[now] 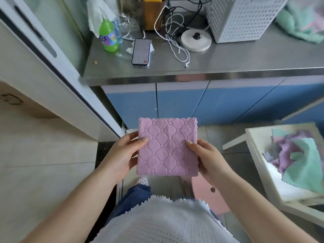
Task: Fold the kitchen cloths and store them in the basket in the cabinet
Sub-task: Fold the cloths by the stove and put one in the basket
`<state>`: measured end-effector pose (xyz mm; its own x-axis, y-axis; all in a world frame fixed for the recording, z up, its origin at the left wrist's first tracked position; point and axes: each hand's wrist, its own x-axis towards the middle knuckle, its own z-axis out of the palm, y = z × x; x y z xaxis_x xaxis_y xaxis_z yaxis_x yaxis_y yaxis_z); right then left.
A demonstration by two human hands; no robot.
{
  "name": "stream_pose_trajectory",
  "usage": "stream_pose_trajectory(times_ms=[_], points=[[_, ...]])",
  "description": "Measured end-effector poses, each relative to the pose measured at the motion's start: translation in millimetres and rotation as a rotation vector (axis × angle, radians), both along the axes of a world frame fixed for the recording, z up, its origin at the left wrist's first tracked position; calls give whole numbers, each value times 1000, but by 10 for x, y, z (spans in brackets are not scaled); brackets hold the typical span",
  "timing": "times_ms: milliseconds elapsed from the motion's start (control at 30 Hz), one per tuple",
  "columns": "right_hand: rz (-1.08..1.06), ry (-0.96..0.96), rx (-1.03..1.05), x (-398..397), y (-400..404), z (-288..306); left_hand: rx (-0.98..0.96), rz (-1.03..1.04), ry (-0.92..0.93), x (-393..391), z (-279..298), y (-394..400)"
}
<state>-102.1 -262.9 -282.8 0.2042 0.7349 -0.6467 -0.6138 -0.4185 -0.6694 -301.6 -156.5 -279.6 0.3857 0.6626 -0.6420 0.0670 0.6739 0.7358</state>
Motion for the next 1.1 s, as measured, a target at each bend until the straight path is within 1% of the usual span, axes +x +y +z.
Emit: stream_pose_trajectory(times_ms=[100,200,400,500,600,767,900,1100], points=[[-107,-84,-32,-117,292,84,-7,-101,5,76,70,522],[-205,-101,-49,-168,464,182,14,-189,17,236,158,849],[-359,-161,-102,152,739,247,19,-353,13,757,174,1362],[-401,-163,-112,386,848,284,20,-379,-7,1079,192,1520],[-426,-130,-91,746,982,302,13,-402,-40,1521,226,1680],[-472,-98,-7,1640,1313,346,57,-405,-83,2481,360,2050],[-533,-50,67,2316,1603,594,65,-376,-133,3218,587,2323],[-534,-72,187,3123,1953,1042,180,-362,-208,3967,1025,2666]])
